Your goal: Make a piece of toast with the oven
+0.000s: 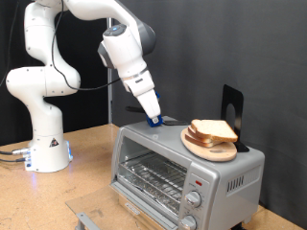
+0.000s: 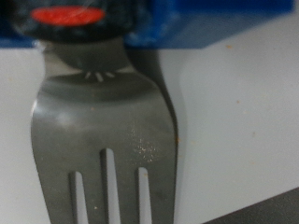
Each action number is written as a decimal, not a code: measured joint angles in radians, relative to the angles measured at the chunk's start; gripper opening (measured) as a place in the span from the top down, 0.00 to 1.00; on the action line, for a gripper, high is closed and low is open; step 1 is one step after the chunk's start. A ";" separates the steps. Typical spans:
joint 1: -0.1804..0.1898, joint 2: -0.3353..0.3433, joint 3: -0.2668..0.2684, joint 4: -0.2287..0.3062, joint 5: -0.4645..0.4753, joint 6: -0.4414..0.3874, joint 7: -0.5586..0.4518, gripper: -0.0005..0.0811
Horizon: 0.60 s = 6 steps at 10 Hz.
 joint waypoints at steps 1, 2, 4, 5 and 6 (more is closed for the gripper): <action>0.000 -0.002 -0.006 0.004 0.002 -0.026 0.000 0.40; 0.001 -0.012 -0.022 0.012 0.011 -0.074 0.000 0.40; 0.006 -0.058 -0.072 0.033 0.028 -0.182 -0.006 0.40; 0.006 -0.087 -0.095 0.042 0.029 -0.230 -0.008 0.40; 0.007 -0.116 -0.110 0.042 0.029 -0.268 -0.008 0.39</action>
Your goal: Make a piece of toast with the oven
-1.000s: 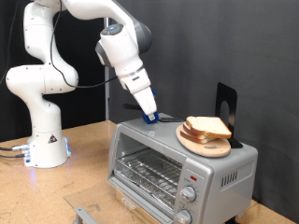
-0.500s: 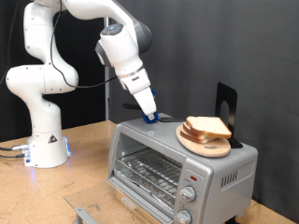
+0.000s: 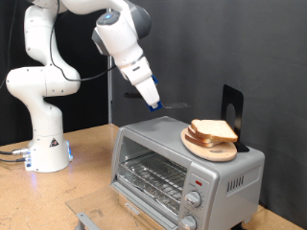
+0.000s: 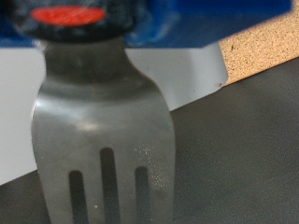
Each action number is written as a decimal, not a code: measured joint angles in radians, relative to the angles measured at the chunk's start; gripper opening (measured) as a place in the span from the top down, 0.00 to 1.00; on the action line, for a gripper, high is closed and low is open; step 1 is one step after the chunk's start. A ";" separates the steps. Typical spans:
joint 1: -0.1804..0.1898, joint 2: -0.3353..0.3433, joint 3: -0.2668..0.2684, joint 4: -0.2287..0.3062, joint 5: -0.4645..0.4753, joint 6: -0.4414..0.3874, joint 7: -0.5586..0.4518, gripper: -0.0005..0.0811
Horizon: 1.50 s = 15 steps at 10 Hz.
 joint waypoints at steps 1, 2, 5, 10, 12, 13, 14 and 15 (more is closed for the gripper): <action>-0.002 0.002 0.005 -0.003 0.000 0.004 0.001 0.39; -0.002 0.002 0.006 -0.010 0.037 0.036 -0.003 0.39; -0.008 -0.030 -0.037 -0.061 0.175 0.142 -0.017 0.39; -0.106 -0.073 -0.153 -0.132 0.122 0.149 -0.035 0.39; -0.153 -0.073 -0.199 -0.138 0.066 0.129 -0.035 0.39; -0.174 -0.073 -0.228 -0.137 0.045 0.109 -0.041 0.39; -0.190 -0.072 -0.256 -0.136 0.028 0.094 -0.054 0.39; -0.201 -0.071 -0.280 -0.135 0.012 0.073 -0.067 0.39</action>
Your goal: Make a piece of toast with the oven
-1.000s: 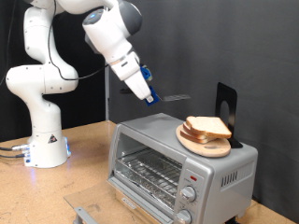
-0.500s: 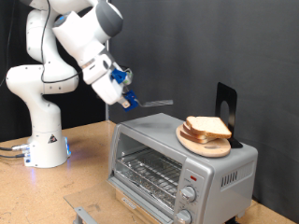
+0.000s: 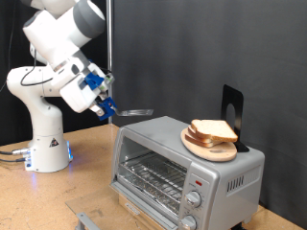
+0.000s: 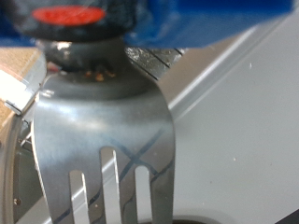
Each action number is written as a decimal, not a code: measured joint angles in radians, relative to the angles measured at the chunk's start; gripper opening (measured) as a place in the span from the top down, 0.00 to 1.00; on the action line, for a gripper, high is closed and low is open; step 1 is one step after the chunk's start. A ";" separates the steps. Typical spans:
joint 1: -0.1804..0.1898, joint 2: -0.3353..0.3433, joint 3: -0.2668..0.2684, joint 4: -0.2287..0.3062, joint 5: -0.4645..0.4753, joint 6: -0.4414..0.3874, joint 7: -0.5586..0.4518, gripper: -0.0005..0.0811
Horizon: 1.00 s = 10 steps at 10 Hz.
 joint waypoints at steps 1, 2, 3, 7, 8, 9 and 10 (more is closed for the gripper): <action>-0.006 0.002 -0.017 0.003 -0.010 -0.019 -0.010 0.39; -0.006 0.002 -0.012 0.002 -0.010 -0.017 -0.009 0.39; -0.007 0.001 -0.001 0.005 -0.048 -0.028 0.014 0.39; -0.007 0.008 0.094 0.077 -0.075 -0.011 0.208 0.39; -0.007 0.021 0.117 0.099 -0.075 0.007 0.240 0.39; -0.009 0.042 0.138 0.122 -0.086 0.019 0.269 0.39; -0.014 0.068 0.162 0.145 -0.102 0.037 0.302 0.39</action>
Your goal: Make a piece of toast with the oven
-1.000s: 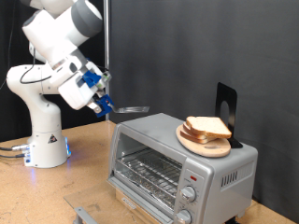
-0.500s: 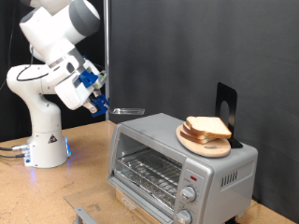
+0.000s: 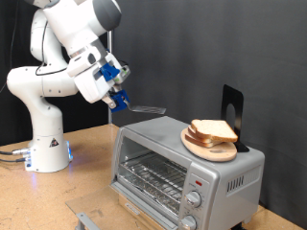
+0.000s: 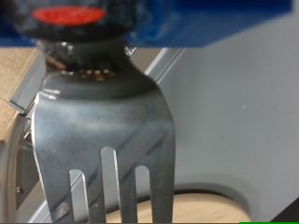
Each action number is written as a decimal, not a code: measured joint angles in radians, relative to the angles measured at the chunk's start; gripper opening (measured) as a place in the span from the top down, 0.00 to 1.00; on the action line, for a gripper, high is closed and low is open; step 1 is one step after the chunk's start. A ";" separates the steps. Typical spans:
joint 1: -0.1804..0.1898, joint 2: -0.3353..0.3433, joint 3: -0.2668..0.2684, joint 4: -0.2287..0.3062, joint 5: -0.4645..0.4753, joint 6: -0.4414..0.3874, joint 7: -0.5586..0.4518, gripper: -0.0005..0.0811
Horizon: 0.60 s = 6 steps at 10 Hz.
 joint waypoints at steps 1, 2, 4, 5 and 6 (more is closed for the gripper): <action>-0.005 0.029 0.023 0.021 -0.012 0.025 0.028 0.39; -0.010 0.062 0.044 0.042 -0.019 0.051 0.053 0.39; -0.019 0.129 0.075 0.085 -0.021 0.102 0.090 0.39; -0.020 0.159 0.085 0.105 -0.025 0.121 0.100 0.39; -0.022 0.186 0.094 0.122 -0.035 0.133 0.111 0.39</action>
